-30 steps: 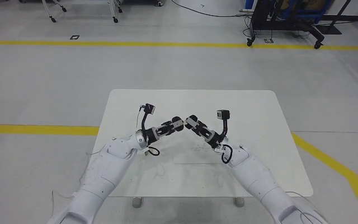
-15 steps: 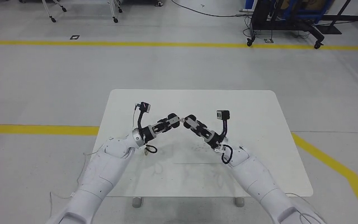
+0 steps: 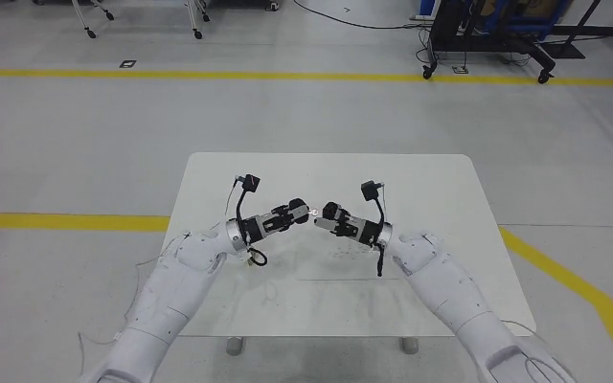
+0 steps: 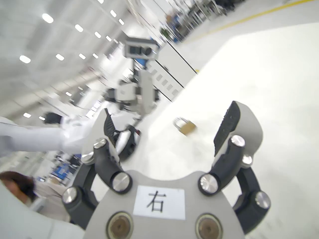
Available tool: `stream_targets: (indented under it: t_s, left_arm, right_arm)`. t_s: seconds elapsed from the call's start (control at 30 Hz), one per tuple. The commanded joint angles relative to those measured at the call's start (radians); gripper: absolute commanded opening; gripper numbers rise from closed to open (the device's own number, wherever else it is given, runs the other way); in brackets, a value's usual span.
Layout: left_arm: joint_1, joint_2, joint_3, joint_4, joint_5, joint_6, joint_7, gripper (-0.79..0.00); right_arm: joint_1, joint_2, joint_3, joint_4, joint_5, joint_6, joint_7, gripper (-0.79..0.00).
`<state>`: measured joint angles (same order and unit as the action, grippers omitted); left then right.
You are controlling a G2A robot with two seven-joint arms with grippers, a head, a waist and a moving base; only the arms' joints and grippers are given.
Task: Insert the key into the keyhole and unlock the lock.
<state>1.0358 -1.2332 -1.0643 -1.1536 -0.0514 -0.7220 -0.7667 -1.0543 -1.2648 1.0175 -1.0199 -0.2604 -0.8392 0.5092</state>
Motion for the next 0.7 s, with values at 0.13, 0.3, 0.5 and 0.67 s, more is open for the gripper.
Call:
stream_targets:
  t_s: [0.13,0.3,0.5,0.67]
  left_arm:
    - [0.025,0.014,-0.001,-0.06,0.077,-0.008,-0.051,-0.785]
    - [0.028,0.015,0.02,-0.075,0.048,-0.018,-0.081,-0.785]
    - [0.016,0.012,0.049,-0.07,0.035,-0.021,-0.092,-0.785]
    - [0.006,0.012,0.06,-0.059,0.023,-0.029,-0.095,-0.785]
  right_arm:
    - [-0.075,0.054,0.096,-0.152,0.076,-0.046,0.193,-0.105]
    - [-0.109,0.073,0.106,-0.199,0.26,-0.038,0.304,-0.24]
    - [-0.09,0.07,0.069,-0.164,0.308,-0.018,0.321,-0.305]
    - [-0.074,0.067,0.054,-0.141,0.32,-0.032,0.303,-0.422]
